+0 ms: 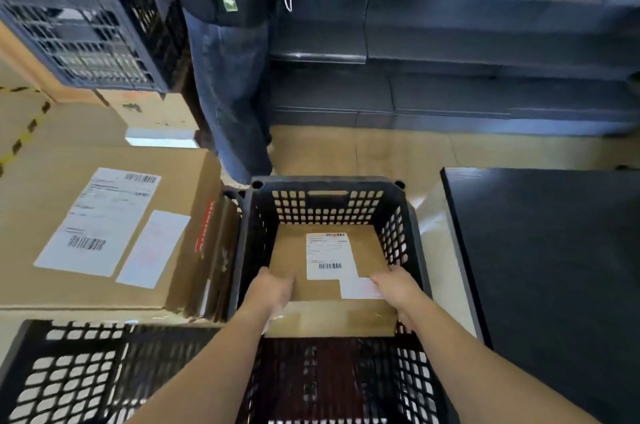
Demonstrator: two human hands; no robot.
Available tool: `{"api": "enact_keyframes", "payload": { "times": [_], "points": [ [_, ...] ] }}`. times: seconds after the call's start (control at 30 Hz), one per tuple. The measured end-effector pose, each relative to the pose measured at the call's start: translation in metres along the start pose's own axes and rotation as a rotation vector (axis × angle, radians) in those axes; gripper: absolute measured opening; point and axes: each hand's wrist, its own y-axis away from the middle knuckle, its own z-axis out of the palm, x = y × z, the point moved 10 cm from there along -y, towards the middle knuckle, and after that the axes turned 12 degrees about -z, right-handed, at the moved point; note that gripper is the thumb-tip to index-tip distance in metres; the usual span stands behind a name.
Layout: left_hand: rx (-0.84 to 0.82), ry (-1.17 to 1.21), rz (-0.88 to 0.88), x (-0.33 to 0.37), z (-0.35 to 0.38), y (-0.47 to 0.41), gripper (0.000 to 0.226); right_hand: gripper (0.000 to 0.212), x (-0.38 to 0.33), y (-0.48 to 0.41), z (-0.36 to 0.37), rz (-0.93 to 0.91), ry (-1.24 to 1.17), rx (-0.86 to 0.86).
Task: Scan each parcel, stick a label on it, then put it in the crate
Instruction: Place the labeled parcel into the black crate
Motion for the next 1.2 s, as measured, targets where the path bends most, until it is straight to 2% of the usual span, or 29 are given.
{"api": "enact_keyframes", "payload": {
  "times": [0.1,0.17,0.27,0.4,0.53,0.73,0.83,0.93,1.03,1.2],
  "points": [
    [0.006,0.023,-0.035,-0.009,0.011,-0.030,0.048,0.036,0.017,-0.020,0.012,-0.009,-0.047,0.039],
    [0.023,0.041,-0.022,-0.013,0.019,-0.045,0.046,0.042,0.031,-0.032,0.018,-0.008,-0.059,0.058],
    [0.054,0.087,0.014,-0.018,0.029,-0.061,0.045,0.037,0.040,-0.043,0.019,-0.024,-0.022,0.097],
    [0.088,0.075,0.073,-0.031,0.041,-0.084,0.057,0.042,0.047,-0.060,0.018,-0.103,0.093,0.119],
    [0.099,0.049,0.127,-0.042,0.058,-0.094,0.058,0.053,0.064,-0.080,0.028,-0.156,0.279,0.108],
    [0.145,0.060,0.122,-0.045,0.064,-0.104,0.058,0.063,0.073,-0.092,0.034,-0.156,0.316,0.126],
    [0.138,0.061,0.079,-0.042,0.063,-0.102,0.068,0.072,0.067,-0.087,0.034,-0.157,0.354,0.131],
    [0.145,0.004,0.112,-0.025,0.053,-0.080,0.066,0.064,0.042,-0.069,0.033,-0.224,0.436,0.130],
    [0.180,-0.209,0.228,0.013,0.033,-0.031,0.058,0.054,-0.005,-0.031,0.036,-0.330,0.531,0.062],
    [0.253,-0.466,0.472,0.107,-0.021,0.089,0.044,0.057,-0.140,0.063,0.019,-0.605,0.707,0.037]
  ]
}}
